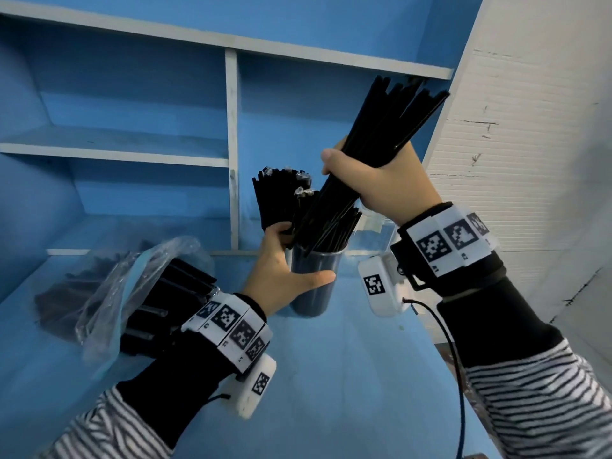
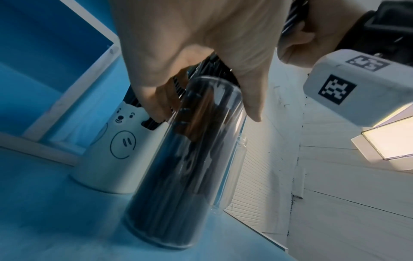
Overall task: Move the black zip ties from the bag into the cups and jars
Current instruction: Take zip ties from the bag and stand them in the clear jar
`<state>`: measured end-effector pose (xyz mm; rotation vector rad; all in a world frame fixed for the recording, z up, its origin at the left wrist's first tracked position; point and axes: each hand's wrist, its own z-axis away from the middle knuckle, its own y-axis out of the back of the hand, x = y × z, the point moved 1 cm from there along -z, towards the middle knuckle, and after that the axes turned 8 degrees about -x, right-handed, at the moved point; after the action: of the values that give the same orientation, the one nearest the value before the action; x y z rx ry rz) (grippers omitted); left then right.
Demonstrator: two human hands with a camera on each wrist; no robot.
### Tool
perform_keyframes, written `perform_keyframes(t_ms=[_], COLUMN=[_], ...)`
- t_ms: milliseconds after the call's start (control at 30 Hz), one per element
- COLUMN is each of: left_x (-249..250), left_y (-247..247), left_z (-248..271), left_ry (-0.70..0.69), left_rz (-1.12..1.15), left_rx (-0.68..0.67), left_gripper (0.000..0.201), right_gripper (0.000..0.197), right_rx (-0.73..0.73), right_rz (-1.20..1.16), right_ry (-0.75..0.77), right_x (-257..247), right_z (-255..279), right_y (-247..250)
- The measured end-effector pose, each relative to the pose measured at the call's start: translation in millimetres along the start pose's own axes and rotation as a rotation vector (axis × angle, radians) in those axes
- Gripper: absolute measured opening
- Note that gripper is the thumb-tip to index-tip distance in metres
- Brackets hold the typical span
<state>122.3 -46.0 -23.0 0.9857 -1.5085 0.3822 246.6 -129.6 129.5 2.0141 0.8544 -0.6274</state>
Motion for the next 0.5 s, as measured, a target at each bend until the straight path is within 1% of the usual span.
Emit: perform_keyframes(t_ms=[67,167,300,367,433,500], left_x=[-2.4,-7.9,-14.2,-13.8,-14.8,-16.7], left_y=[-6.0,-7.6,-3.5,-3.0,-3.2,-3.5], left_z=[-8.0,-17.3,-21.9,-21.7,-22.2,-23.1], left_ry=[0.002,0.007,0.021,0.012,-0.003,-0.016], left_rz=[0.017,-0.038,-0.126,-0.129,-0.129,-0.133], left_rx=[0.010,0.045,-0.020,-0.021,-0.013,-0.010], left_gripper=[0.091,0.076,0.089,0.086,0.080,0.079], right_gripper=[0.027,0.026,0.022,0.022,0.023,0.026], right_rx=[-0.010,-0.002,0.051,0.073,0.074,0.065], right_rz=[0.002,0.016,0.014,0.020,0.033,0.055], right_ry=[-0.028,-0.071,-0.102,-0.120,-0.132,-0.136], right_x=[4.6,16.5,32.1,37.6,38.7,38.3], right_z=[-3.7,-6.3,-10.9,-15.9,-20.5,-24.6], right_y=[1.6,0.5,5.0,9.1,10.9,10.1])
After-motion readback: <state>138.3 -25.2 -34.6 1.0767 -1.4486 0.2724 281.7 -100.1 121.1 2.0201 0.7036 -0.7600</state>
